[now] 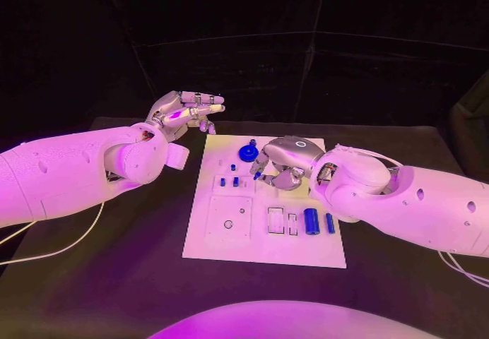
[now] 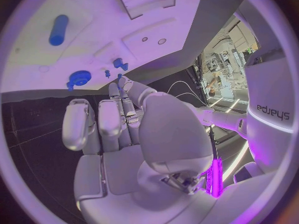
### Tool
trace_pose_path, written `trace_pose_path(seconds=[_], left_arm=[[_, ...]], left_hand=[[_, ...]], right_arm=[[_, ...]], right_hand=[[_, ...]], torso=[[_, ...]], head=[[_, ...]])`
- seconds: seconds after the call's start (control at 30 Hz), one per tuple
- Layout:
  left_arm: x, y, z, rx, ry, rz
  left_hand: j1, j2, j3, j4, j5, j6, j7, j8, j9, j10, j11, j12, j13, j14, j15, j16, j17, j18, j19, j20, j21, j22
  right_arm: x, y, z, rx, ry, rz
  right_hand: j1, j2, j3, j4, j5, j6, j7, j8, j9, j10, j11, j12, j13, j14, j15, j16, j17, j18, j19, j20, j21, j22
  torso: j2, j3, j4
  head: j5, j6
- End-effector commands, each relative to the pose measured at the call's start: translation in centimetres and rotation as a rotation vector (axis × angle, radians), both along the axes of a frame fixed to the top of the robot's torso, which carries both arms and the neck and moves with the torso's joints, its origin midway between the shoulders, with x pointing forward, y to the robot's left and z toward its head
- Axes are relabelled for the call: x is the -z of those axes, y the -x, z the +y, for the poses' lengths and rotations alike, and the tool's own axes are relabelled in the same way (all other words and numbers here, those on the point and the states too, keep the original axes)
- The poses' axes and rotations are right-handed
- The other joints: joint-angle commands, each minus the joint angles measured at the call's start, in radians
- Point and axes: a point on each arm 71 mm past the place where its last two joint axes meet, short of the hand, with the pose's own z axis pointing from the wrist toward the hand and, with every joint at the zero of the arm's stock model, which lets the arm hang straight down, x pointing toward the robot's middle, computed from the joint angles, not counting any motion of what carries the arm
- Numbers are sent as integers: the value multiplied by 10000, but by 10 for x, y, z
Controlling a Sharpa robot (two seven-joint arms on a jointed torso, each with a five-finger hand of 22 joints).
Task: Assemble the parts on the task board
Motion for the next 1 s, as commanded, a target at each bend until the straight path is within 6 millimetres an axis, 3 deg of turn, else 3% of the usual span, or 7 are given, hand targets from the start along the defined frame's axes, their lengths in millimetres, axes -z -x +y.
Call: trace_pose_path(seconds=[0.03,0.13,0.23,0.33,1.0], left_arm=[[-3,0,-4,106,156,-153],[-3,1,-5,155,174,-152],[-3,1,-6,184,182,-149],[-3,0,-7,203,186,-146],[-2,-1,-10,274,192,-122]], left_hand=[[-82,-1,8,55,46,-42,44,-10,-11,-7,15,62,-15,-62,30,-27,-26,128,-58,-12,-43,-22],[-110,-6,-7,71,46,-48,46,-7,-11,-14,18,70,-15,-60,34,-24,-34,127,-55,-7,-49,-28],[-130,-10,-19,84,45,-53,46,-4,-11,-20,20,77,-16,-60,37,-20,-41,126,-53,-4,-54,-34],[-130,-10,-19,84,45,-53,46,-4,-11,-20,20,77,-16,-60,37,-20,-41,126,-53,-4,-54,-34],[-184,-10,-52,121,43,-63,45,5,-10,-34,21,99,-16,-59,43,-12,-59,126,-48,3,-71,-51]], right_arm=[[11,5,9,-410,329,458],[20,8,14,-542,412,657],[28,11,19,-653,536,777],[34,13,23,-743,648,854],[49,21,35,-1122,1004,1106]], right_hand=[[-89,-14,86,16,-39,9,-4,-34,4,7,8,-59,-13,263,-37,38,-32,-60,64,-2,33,2],[-89,-14,86,16,-39,9,-4,-34,4,7,8,-59,-13,263,-37,38,-32,-60,64,-2,33,2],[-91,-17,108,14,-26,-4,0,-38,2,-6,12,-68,-13,261,-34,47,-29,-60,64,-1,37,6],[-95,-21,120,13,-18,-13,4,-40,0,-14,16,-74,-14,260,-32,48,-33,-59,60,1,35,3],[-109,-24,137,19,-6,-25,13,-41,-1,-24,23,-82,-13,259,-27,62,-24,-61,63,4,43,13]], torso=[[-4,6,-12],[1,-3,-10],[2,23,-21],[4,19,-18],[-3,10,-18]], head=[[112,-61],[148,-61],[208,-92],[225,-101],[298,-219]])
